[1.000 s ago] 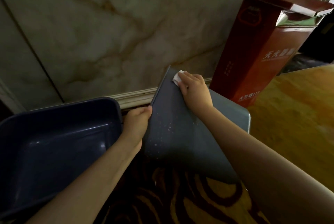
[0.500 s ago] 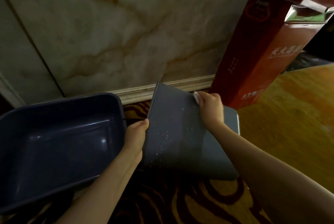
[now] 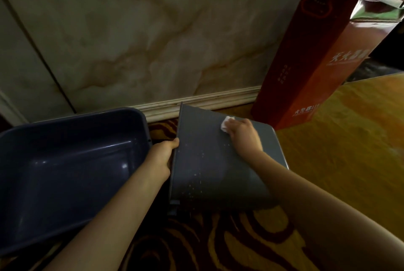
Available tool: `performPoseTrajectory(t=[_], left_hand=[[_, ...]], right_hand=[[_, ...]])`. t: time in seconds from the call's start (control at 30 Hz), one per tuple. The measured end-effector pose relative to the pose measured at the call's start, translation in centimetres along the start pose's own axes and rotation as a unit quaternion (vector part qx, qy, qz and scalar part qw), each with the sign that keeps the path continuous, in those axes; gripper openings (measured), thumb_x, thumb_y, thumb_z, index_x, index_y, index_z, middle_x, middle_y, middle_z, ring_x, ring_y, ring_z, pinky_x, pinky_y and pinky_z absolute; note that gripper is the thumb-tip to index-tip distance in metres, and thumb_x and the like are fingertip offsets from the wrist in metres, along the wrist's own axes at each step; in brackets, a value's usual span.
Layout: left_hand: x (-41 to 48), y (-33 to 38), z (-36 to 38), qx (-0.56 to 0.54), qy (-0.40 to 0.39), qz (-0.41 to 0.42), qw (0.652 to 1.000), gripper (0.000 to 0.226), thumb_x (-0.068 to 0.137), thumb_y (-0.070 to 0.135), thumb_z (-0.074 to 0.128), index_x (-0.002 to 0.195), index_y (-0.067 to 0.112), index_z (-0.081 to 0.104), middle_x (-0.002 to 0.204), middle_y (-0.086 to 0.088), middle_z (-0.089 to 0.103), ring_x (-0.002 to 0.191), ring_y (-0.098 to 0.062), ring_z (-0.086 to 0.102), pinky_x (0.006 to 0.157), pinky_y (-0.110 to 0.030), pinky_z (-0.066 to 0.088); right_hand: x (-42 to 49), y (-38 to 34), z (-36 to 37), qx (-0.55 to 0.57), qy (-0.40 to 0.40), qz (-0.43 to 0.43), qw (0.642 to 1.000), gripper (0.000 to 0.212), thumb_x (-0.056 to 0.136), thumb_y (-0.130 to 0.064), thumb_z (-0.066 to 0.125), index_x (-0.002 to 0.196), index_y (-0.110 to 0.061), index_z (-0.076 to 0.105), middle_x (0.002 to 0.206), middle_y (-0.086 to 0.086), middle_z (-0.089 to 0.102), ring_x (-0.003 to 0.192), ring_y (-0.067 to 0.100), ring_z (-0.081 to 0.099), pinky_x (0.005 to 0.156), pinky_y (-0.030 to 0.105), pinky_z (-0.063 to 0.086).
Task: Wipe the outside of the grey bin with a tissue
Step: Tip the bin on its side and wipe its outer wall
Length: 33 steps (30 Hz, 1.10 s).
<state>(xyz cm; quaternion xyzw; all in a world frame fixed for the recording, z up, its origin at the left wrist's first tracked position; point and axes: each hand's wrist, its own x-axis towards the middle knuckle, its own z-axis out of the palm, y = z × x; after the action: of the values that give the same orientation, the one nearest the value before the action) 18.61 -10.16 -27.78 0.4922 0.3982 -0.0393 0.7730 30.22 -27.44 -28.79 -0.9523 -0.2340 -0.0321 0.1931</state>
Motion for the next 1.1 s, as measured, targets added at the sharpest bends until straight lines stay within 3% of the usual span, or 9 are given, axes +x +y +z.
performPoseTrajectory(t=[0.13,0.23,0.3,0.4,0.47,0.6,0.8,1.0,1.1], left_hand=[[0.4,0.3,-0.6,0.013,-0.04,-0.015,0.999,0.018,0.091,0.019,0.05,0.083,0.008,0.062,0.063,-0.005,0.07,0.072,-0.022,0.06,0.063,-0.034,0.048],[0.4,0.6,-1.4,0.016,-0.077,-0.026,0.997,0.018,0.091,0.018,0.049,0.085,0.009,0.063,0.055,-0.004,0.071,0.073,-0.021,0.063,0.061,-0.032,0.048],[0.4,0.9,-1.9,0.01,-0.096,-0.035,0.995,0.021,0.092,0.022,0.046,0.089,0.009,0.063,0.065,-0.007,0.073,0.076,-0.022,0.064,0.062,-0.033,0.049],[0.7,1.1,-2.0,-0.014,-0.1,-0.043,0.994,0.031,0.095,0.031,0.04,0.094,0.009,0.061,0.084,-0.013,0.069,0.081,-0.025,0.063,0.064,-0.036,0.047],[0.8,1.1,-2.0,-0.016,-0.101,-0.037,0.994,0.03,0.095,0.03,0.04,0.094,0.009,0.061,0.083,-0.013,0.07,0.082,-0.025,0.063,0.064,-0.036,0.047],[0.9,0.8,-2.2,-0.007,-0.105,-0.03,0.994,0.017,0.091,0.018,0.047,0.089,0.011,0.063,0.065,-0.008,0.075,0.08,-0.023,0.066,0.064,-0.035,0.048],[1.1,0.8,-2.4,0.001,-0.114,-0.044,0.992,0.019,0.091,0.013,0.046,0.084,0.009,0.063,0.061,-0.007,0.073,0.065,-0.02,0.07,0.064,-0.033,0.048],[0.9,0.8,-2.2,0.0,-0.122,-0.042,0.992,0.025,0.094,0.012,0.04,0.081,0.007,0.061,0.054,-0.005,0.071,0.047,-0.014,0.068,0.068,-0.032,0.047],[0.7,0.8,-2.1,0.003,-0.125,-0.042,0.991,0.025,0.094,0.012,0.041,0.08,0.005,0.06,0.053,-0.006,0.071,0.047,-0.014,0.068,0.068,-0.032,0.048]], right_hand=[[-0.5,4.3,-1.8,0.017,0.034,0.091,0.995,0.016,0.089,-0.015,0.053,0.081,-0.015,0.066,0.096,0.019,0.059,0.088,0.035,0.057,0.071,0.029,0.038],[-0.4,4.2,-1.6,0.056,0.073,0.148,0.985,0.02,0.092,-0.015,0.053,0.099,-0.013,0.072,0.105,0.019,0.063,0.094,0.033,0.058,0.078,0.031,0.043],[-0.1,1.4,-1.4,0.093,0.093,0.102,0.986,0.02,0.092,-0.018,0.056,0.104,-0.013,0.071,0.1,0.015,0.067,0.094,0.031,0.061,0.08,0.032,0.044],[-0.5,-4.9,-0.6,0.135,0.085,-0.071,0.985,0.012,0.087,-0.014,0.062,0.087,-0.012,0.073,0.077,0.001,0.066,0.082,0.025,0.058,0.065,0.024,0.033],[-0.9,-8.1,1.0,0.117,0.053,-0.132,0.983,0.012,0.088,-0.009,0.059,0.087,-0.011,0.071,0.087,0.007,0.07,0.087,0.025,0.052,0.066,0.027,0.033],[-1.0,-10.0,3.0,0.085,0.033,-0.093,0.991,0.017,0.089,-0.001,0.049,0.086,-0.009,0.064,0.094,0.015,0.059,0.095,0.026,0.048,0.072,0.029,0.041],[-3.4,-8.9,1.7,0.083,-0.019,-0.166,0.982,0.025,0.094,-0.008,0.047,0.111,-0.003,0.065,0.109,0.02,0.06,0.1,0.03,0.051,0.083,0.032,0.041],[-7.4,-8.7,0.6,0.033,0.013,-0.313,0.949,0.015,0.074,0.01,0.066,0.085,0.001,0.072,0.09,0.011,0.073,0.066,0.027,0.057,0.059,0.033,0.052],[-8.0,-8.6,0.7,0.004,0.001,-0.329,0.944,0.019,0.075,0.008,0.063,0.091,0.001,0.071,0.097,0.01,0.072,0.069,0.027,0.057,0.062,0.036,0.052]])
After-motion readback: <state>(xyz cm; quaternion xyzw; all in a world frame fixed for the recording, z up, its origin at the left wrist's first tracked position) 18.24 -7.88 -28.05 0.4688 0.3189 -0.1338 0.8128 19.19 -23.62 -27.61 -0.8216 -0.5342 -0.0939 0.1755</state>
